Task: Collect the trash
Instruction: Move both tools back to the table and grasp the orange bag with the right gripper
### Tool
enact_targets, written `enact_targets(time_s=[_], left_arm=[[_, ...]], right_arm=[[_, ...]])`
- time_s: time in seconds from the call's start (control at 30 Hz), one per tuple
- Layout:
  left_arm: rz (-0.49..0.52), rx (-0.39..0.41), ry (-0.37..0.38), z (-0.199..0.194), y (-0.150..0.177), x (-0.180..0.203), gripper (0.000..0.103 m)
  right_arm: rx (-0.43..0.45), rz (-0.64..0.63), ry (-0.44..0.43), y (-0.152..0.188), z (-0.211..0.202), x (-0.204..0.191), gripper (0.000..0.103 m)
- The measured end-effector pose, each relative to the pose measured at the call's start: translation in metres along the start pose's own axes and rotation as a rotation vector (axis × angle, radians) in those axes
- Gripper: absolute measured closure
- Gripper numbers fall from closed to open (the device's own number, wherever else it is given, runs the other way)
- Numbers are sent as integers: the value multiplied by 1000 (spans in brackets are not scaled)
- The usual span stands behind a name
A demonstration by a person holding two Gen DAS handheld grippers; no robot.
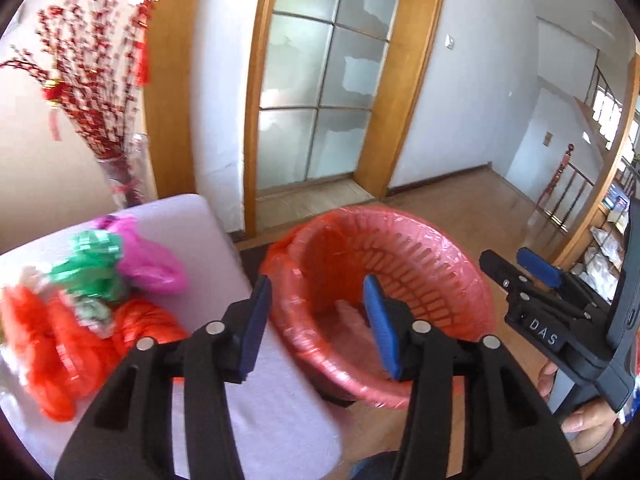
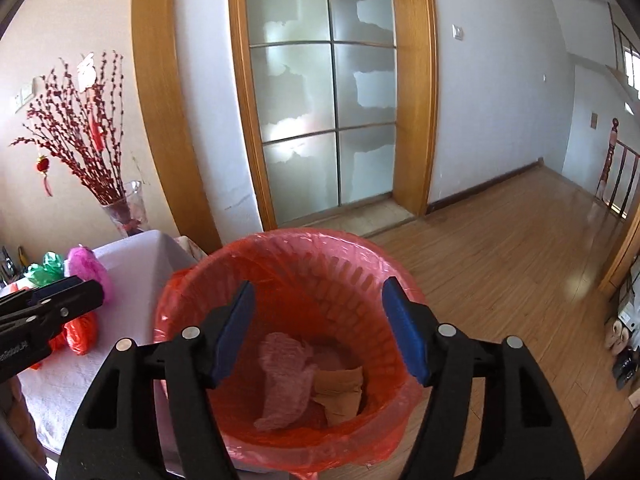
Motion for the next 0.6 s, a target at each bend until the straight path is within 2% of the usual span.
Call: enact_targets(time_s=[0.1, 0.43, 0.53, 0.6], left_arm=[[12, 35, -67, -29, 2, -21, 49], [1, 129, -339, -125, 19, -110, 42], [11, 152, -421, -149, 24, -138, 41], [8, 159, -471, -162, 29, -158, 41]], right_arm=[[7, -31, -40, 0, -8, -22, 37], [0, -93, -254, 10, -28, -114, 38], [-23, -112, -298, 18, -25, -141, 40], [-49, -111, -328, 24, -20, -157, 46]])
Point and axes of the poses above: each gripper's, at about its wrist camera, not at the fingertips, and z roughly the way its jaws point, x to its right, y to its underside, the point moved 1 cm from there along z, roughly the way its jaws point, and after that the axes turned 14 degrees about x, right-handed, at the moved point
